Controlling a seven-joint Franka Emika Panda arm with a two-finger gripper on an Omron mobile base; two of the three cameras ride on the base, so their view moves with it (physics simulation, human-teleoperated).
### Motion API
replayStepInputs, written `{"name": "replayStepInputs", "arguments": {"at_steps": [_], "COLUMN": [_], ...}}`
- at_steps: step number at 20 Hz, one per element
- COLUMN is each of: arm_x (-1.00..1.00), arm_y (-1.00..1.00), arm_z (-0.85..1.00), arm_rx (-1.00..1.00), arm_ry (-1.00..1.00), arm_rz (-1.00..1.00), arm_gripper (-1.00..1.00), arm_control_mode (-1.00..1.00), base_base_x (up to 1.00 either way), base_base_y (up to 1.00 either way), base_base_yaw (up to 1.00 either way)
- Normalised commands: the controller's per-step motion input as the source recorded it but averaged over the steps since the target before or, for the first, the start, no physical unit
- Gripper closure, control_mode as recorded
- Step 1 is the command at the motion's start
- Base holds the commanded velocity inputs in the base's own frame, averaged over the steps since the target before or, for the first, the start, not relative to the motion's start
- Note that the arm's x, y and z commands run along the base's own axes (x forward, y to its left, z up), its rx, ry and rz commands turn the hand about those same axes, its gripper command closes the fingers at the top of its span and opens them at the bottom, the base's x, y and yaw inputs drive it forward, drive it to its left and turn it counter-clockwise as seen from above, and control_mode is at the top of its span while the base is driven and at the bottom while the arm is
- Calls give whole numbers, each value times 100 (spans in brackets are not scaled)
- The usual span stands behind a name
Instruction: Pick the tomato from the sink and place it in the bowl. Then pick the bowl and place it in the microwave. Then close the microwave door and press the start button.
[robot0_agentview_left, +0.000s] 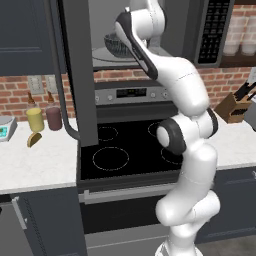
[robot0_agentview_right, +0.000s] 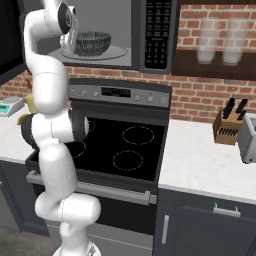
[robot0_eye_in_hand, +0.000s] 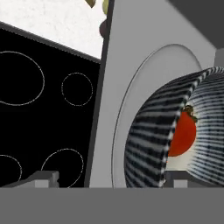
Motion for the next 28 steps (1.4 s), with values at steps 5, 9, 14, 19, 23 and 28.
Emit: {"name": "replayStepInputs", "arguments": {"at_steps": [5, 9, 14, 19, 23, 28], "arm_x": [-100, -100, -100, -100, -100, -100], "arm_y": [-26, -41, -46, -35, -18, -1], "arm_z": [-28, -53, -77, -85, -90, -84], "arm_rx": [0, 0, -1, -5, -9, -12], "arm_ry": [-8, -3, 0, 3, 3, 7], "arm_rz": [0, 1, 1, 0, 0, 0], "arm_gripper": [-100, -100, -100, -100, -100, -100], "arm_control_mode": [-100, -100, -100, -100, -100, -100], "base_base_x": [0, 0, 0, 0, 0, 0], "base_base_y": [0, 0, 0, 0, 0, 0], "base_base_yaw": [0, 0, 0, 0, 0, 0]}}
